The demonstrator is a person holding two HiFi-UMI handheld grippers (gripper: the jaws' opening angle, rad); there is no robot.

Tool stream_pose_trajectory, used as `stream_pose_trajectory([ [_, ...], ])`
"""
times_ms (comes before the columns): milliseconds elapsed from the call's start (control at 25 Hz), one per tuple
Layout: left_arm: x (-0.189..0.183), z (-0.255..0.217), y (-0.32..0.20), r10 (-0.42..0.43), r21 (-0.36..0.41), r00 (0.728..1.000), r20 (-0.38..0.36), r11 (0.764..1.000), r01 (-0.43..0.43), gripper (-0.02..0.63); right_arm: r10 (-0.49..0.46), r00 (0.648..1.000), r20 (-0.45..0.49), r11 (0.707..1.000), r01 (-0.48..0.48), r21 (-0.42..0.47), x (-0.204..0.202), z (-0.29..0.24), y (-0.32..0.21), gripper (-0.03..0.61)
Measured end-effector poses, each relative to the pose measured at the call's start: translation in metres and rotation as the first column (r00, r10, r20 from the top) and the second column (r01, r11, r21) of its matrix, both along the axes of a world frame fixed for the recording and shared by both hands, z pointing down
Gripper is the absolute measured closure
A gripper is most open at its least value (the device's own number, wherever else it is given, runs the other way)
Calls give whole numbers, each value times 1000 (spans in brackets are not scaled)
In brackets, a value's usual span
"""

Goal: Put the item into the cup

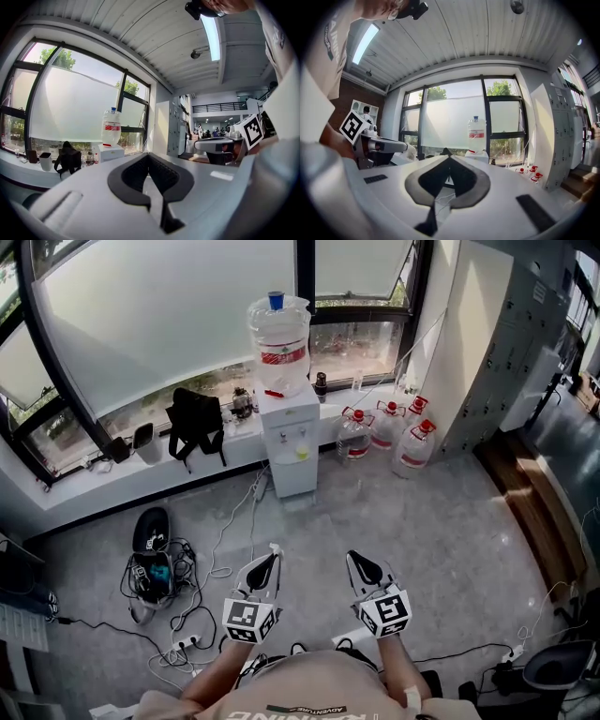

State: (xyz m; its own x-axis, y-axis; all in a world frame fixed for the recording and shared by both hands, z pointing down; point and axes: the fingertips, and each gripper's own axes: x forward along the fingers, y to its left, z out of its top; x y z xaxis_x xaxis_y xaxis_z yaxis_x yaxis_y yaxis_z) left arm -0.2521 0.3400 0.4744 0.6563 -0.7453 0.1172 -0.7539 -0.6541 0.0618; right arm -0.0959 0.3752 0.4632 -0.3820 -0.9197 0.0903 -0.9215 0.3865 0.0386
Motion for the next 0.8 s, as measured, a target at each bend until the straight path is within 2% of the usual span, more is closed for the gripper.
stream_pose_trajectory([
  [440, -4, 23, -49, 1, -51, 1000, 21, 999, 0, 604, -4, 1000, -16, 999, 3, -32, -6, 19, -45, 566],
  [800, 58, 20, -132, -28, -41, 999, 32, 999, 29, 604, -53, 999, -10, 998, 53, -23, 51, 24, -133, 566],
])
